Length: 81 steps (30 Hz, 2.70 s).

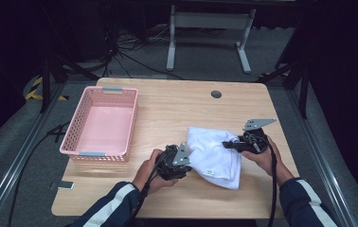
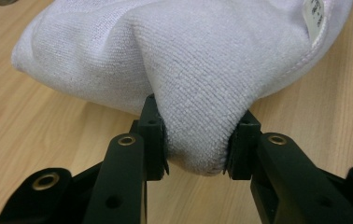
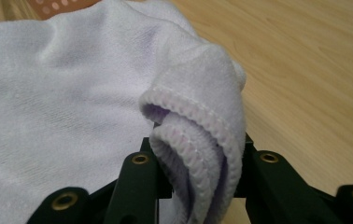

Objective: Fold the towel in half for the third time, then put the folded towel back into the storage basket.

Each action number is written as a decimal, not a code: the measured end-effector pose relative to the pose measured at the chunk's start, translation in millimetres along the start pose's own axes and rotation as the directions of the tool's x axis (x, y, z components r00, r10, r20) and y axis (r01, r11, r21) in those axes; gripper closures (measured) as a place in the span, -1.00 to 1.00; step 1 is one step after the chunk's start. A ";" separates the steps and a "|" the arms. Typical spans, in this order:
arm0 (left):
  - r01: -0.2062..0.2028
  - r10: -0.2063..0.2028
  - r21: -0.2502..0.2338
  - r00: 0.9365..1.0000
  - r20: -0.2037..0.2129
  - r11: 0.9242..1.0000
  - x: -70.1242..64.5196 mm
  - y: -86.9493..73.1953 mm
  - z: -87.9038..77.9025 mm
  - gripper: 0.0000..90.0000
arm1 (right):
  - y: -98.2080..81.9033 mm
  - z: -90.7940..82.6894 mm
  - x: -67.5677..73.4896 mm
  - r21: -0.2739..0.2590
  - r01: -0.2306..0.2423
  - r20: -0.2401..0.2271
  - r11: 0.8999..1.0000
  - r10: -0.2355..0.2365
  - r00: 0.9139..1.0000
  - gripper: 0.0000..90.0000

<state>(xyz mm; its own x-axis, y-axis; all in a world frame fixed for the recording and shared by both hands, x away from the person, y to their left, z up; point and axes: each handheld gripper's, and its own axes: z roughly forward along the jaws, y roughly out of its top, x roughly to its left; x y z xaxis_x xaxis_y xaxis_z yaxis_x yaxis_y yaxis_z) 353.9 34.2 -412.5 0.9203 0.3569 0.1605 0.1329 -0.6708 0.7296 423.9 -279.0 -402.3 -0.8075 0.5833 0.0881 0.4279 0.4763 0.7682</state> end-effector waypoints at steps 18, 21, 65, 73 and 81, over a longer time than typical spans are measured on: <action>0.095 -0.103 -0.053 0.977 -0.187 0.994 32.9 -38.5 -86.6 0.47 | 105.9 56.1 36.0 -0.049 0.141 -0.071 0.989 -0.144 0.987 0.60; 0.117 -0.130 -0.067 0.965 -0.226 0.991 38.1 -48.9 -102.3 0.47 | 119.0 63.9 42.1 -0.056 0.151 -0.080 0.987 -0.156 0.985 0.60; 0.395 -0.374 -0.076 0.767 -0.522 0.916 123.6 -169.0 -196.8 0.42 | 261.0 256.1 135.1 -0.020 0.215 -0.112 0.976 -0.216 0.970 0.54; 0.482 -0.452 -0.079 0.735 -0.506 0.873 126.0 -183.6 -190.3 -0.34 | 246.3 265.8 139.2 0.060 0.220 -0.087 0.974 -0.214 0.973 0.09; 0.356 -0.416 -0.215 0.779 -0.469 0.909 90.7 -144.7 -200.0 -0.53 | 217.3 168.8 135.4 -0.067 0.287 -0.076 0.956 -0.292 0.953 -0.14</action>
<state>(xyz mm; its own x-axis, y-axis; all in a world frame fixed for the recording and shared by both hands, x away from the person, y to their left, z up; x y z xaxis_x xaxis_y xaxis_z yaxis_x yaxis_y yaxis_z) 344.5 293.6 -370.6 0.4893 0.8619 0.1333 0.3692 -0.3431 0.8637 476.1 14.5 -330.4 -0.9255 0.3674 -0.0921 0.1498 0.5785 0.8018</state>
